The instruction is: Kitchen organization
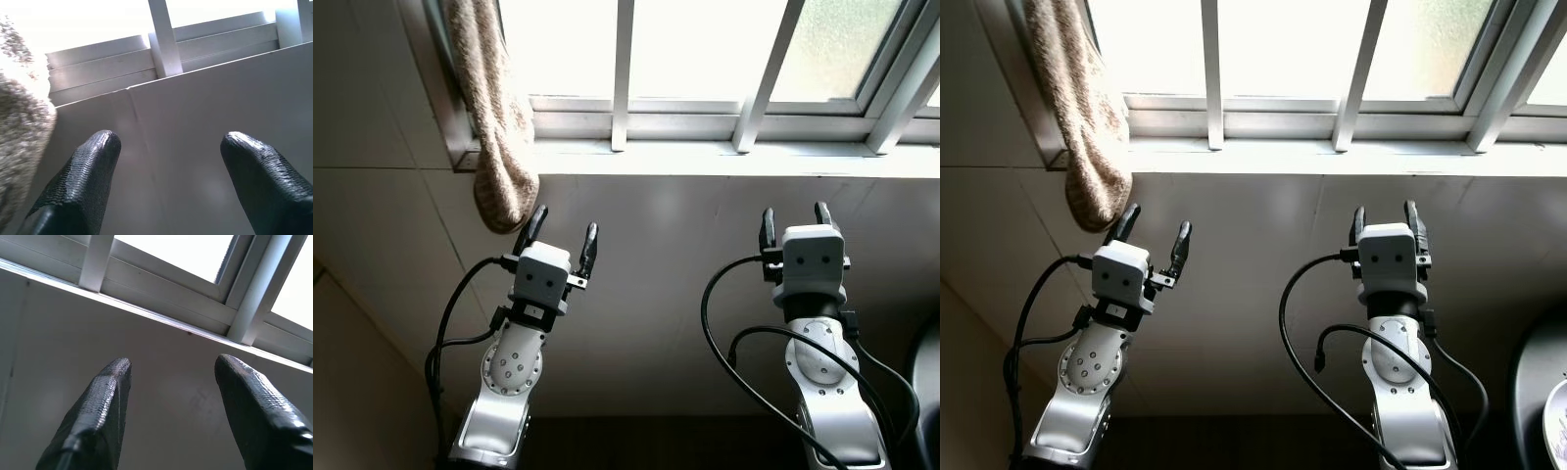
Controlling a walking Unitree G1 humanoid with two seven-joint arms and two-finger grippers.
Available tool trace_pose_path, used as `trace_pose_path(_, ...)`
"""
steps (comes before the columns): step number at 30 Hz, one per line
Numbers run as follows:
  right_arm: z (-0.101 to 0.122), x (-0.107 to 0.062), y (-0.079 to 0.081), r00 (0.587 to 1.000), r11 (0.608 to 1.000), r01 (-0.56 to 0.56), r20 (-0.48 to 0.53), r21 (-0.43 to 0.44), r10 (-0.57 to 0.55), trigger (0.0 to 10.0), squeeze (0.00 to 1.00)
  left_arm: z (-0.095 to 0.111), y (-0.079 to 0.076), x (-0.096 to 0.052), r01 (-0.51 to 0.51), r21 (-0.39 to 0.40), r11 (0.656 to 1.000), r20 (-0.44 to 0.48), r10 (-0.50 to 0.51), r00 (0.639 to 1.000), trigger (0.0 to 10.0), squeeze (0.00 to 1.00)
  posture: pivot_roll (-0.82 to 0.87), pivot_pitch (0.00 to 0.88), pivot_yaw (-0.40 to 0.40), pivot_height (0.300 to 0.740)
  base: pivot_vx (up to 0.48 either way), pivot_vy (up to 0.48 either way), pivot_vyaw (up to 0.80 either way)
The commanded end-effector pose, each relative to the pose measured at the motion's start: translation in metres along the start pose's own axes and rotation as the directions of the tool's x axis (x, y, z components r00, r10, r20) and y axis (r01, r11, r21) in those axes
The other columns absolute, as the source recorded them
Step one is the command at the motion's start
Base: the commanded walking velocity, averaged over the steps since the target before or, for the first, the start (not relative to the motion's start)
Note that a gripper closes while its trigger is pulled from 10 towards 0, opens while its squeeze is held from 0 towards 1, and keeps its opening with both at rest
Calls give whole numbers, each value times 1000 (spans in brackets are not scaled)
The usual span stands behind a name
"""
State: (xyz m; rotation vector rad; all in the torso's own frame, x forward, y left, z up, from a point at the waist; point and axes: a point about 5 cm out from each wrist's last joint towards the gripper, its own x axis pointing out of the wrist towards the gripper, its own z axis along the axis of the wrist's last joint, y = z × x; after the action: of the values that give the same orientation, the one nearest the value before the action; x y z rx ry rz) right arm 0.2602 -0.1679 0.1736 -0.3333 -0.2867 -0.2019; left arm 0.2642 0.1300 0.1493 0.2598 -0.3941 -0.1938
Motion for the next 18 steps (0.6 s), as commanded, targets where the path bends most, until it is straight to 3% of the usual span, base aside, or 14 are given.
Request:
trace_pose_path(1,-1,1,-2,1000,1000,6,-10,3,-6,10000,0,2,0,1,3,11,1000,7,-3,1000,10000,0,65,0,-37,740,0,0,-800)
trace_pose_path(18,-1,2,-2,1000,1000,13,-11,2,-13,10000,0,1,0,1,8,7,1000,-1,-8,1000,10000,0,68,0,-34,740,0,0,-800)
